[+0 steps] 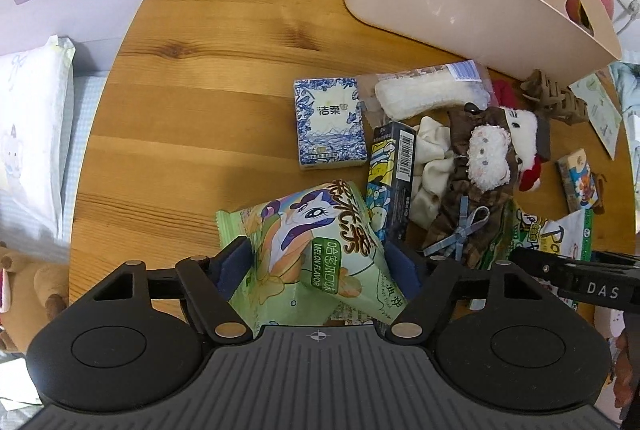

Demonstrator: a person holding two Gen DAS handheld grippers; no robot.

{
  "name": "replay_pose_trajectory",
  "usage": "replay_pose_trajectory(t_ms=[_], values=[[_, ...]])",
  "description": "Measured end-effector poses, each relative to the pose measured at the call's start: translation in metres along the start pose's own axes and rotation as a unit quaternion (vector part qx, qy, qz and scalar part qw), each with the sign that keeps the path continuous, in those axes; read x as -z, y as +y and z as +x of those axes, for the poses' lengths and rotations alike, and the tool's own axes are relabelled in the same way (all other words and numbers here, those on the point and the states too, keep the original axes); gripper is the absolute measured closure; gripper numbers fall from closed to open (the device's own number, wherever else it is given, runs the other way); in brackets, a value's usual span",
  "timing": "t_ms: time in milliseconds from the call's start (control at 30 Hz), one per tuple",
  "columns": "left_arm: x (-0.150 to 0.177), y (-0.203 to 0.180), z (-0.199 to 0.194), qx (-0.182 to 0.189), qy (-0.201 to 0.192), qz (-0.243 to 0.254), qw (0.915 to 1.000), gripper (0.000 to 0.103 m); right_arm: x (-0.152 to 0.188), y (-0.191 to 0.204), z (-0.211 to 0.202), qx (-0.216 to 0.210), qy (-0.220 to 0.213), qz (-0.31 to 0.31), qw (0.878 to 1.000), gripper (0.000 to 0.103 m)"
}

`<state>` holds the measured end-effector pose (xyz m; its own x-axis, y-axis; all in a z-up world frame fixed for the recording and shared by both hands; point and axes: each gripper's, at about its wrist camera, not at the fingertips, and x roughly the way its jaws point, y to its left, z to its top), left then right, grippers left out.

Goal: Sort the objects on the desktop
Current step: 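Reach both tools to the green snack bag and white-red chip bag, then grasp the green bag with left tool while right tool grasps the white-red bag, lift toward basket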

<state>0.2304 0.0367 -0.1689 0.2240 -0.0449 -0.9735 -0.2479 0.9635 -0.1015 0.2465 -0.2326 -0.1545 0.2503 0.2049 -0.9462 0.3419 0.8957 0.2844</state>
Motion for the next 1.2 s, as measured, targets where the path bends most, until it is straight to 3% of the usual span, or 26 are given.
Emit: replay_pose_trajectory(t_ms=[300, 633, 867, 1200], values=[[0.001, 0.008, -0.008, 0.026, -0.003, -0.006, 0.9996, 0.036, 0.01, -0.006, -0.011, -0.007, -0.021, 0.007, 1.0, 0.049], [-0.014, 0.012, -0.043, 0.063, -0.028, -0.012, 0.9976, 0.037, 0.006, -0.012, -0.068, -0.011, -0.082, 0.023, 0.996, 0.05], [-0.044, 0.003, -0.071, 0.091, -0.063, 0.001, 0.9939, 0.037, -0.026, -0.008, -0.107, 0.006, -0.143, -0.007, 0.99, 0.05], [-0.104, -0.017, -0.104, 0.095, -0.127, 0.031, 0.9869, 0.037, -0.078, -0.002, -0.146, 0.01, -0.21, -0.016, 0.978, 0.05]])
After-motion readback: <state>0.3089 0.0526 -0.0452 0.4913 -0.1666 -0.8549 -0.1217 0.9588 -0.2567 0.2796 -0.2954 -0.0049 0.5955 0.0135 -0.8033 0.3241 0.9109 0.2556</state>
